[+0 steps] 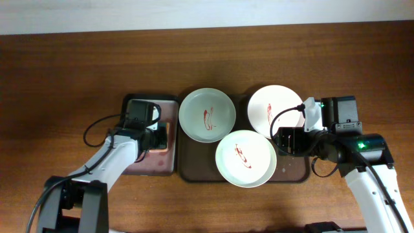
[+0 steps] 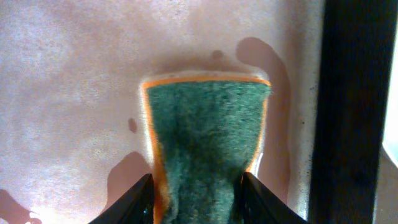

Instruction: Clean dirty plates on tray and stack at the side

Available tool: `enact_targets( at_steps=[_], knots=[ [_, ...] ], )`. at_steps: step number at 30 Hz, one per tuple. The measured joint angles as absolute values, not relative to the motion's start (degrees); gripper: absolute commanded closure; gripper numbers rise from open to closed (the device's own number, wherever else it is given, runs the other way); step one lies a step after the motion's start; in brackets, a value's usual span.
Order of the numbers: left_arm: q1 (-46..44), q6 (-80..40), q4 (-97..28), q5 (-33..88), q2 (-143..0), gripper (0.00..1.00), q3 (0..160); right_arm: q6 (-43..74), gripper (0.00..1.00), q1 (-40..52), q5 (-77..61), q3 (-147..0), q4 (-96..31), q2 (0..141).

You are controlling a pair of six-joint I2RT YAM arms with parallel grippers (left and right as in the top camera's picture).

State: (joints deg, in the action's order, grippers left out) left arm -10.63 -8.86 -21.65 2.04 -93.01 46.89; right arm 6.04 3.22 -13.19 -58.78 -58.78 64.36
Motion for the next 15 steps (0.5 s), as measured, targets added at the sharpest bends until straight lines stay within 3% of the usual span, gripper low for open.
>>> enact_targets(
  at_steps=[2,4,6,13,15],
  knots=[
    [-12.53,-8.91,-21.65,0.19,-93.01,0.63,47.16,6.07,0.01,3.22,-13.19,-58.78,-58.78,64.36],
    [-13.91,-9.23,-21.65,-1.93,-93.01,0.84,47.16,6.04,0.01,3.22,-13.19,-58.78,-58.78,64.36],
    [-14.13,-9.21,-21.89,-2.57,-93.01,0.97,47.18,6.07,0.01,3.22,-13.19,-58.78,-58.78,64.36],
    [-14.13,-9.69,-23.35,-3.29,-93.01,1.0,47.48,6.07,0.01,3.22,-13.21,-58.78,-61.41,66.76],
    [-14.15,-9.69,-23.31,-3.31,-93.3,1.0,47.48,6.07,0.12,3.22,-13.61,-58.78,-61.82,69.93]
  ],
)
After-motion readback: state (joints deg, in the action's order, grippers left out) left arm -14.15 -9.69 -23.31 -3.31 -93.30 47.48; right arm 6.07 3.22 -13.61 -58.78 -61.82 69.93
